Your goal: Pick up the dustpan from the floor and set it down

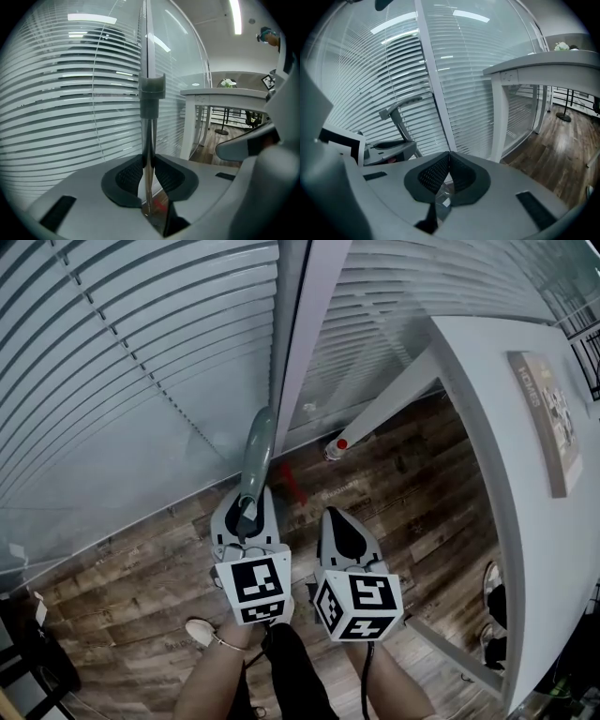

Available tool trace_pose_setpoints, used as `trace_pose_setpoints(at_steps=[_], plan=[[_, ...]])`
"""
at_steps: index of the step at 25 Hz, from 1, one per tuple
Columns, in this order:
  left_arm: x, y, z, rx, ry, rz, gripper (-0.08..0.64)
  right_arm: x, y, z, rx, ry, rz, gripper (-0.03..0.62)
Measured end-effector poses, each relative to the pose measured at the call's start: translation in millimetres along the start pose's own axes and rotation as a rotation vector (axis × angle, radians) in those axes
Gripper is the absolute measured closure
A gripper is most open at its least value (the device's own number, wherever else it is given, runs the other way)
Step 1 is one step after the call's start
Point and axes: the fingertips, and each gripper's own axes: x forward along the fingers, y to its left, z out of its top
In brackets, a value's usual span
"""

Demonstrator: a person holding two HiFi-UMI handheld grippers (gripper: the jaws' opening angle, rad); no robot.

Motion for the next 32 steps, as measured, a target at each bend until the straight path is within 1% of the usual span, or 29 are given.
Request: trace_pose_setpoints(at_steps=[4, 6, 7, 11, 17, 21, 24, 26, 29, 32], plan=[[2, -1, -2, -0.025, 0.009, -0.028, 0.466, 0, 0, 2, 0.004, -0.006, -0.002, 0.56], [3, -1, -4, -0.046, 0.022, -0.049, 0.449, 0, -1, 3, 0.007, -0.009, -0.005, 0.56], [2, -1, -6, -0.055, 0.027, -0.055, 0.437, 0, -1, 4, 0.009, -0.01, -0.006, 0.56], [-4, 2, -11, -0.077, 0.04, -0.066, 0.425, -3, -1, 5, 0.012, -0.013, -0.012, 0.56], [-26, 8, -18, -0.083, 0.051, -0.072, 0.422, -9, -1, 7, 0.036, -0.017, -0.016, 0.56], [-57, 21, -8, -0.102, 0.028, -0.061, 0.422, -23, 6, 9, 0.036, -0.004, -0.013, 0.56], [-91, 39, 6, -0.138, 0.018, -0.045, 0.422, -43, 18, 14, 0.044, 0.007, -0.005, 0.56], [-108, 56, 25, -0.144, -0.006, -0.029, 0.422, -56, 30, 28, 0.043, -0.014, 0.001, 0.56], [-136, 80, 63, -0.144, -0.056, -0.018, 0.422, -81, 52, 54, 0.038, -0.059, 0.005, 0.56], [-168, 94, 108, -0.135, -0.107, -0.024, 0.422, -113, 65, 81, 0.038, -0.109, -0.007, 0.56]])
